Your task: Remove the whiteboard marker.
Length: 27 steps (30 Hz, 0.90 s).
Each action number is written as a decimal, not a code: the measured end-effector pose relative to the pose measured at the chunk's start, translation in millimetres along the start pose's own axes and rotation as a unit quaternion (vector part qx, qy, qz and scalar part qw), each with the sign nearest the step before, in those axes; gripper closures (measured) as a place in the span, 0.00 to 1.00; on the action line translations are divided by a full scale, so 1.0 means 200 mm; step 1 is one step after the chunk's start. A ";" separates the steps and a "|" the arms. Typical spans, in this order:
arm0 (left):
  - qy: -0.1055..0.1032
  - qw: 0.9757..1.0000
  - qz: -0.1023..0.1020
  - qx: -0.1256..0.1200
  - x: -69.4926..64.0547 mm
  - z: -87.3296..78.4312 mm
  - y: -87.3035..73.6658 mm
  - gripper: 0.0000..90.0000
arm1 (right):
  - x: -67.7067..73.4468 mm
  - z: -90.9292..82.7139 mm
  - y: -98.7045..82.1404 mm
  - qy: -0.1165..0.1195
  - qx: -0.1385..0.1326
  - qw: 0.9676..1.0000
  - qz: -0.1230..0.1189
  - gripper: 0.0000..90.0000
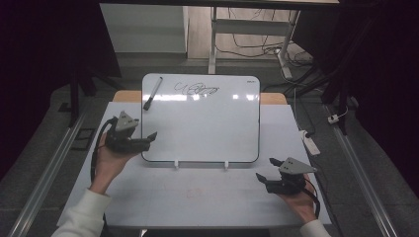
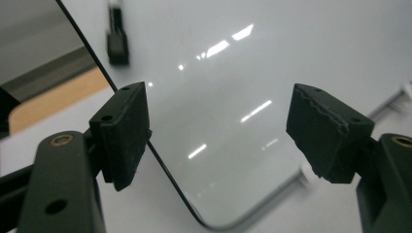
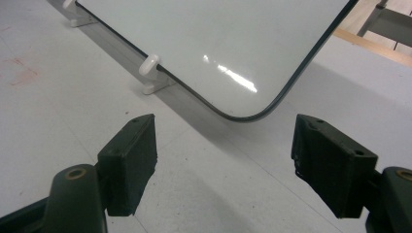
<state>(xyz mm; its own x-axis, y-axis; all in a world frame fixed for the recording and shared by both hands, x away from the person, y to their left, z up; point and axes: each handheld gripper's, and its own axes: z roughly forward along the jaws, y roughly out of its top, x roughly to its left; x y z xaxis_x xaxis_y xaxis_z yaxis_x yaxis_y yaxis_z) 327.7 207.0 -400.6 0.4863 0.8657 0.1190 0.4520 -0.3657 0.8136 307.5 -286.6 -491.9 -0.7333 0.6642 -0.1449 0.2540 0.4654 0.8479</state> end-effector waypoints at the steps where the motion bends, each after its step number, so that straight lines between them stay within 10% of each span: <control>1: 0.002 1.000 0.000 0.000 0.01 0.01 0.02 0.28 | 0.00 0.00 0.00 0.001 0.001 1.000 -0.001 0.27; 13: 0.042 0.999 0.019 0.007 0.15 0.22 0.29 0.39 | 0.00 0.02 -0.01 0.005 0.009 1.000 -0.001 0.28; 27: 0.081 0.997 0.013 0.009 0.28 0.40 0.42 0.59 | 0.01 0.03 -0.02 0.007 0.014 1.000 0.000 0.28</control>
<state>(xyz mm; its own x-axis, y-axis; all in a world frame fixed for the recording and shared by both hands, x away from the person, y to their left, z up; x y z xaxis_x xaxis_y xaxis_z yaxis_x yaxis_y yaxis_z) 452.1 197.2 -371.0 0.3713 0.8994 0.2307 0.4560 -0.3931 0.7984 309.6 -283.7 -498.7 -0.7416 0.6567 -0.1370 0.2722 0.4813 0.8332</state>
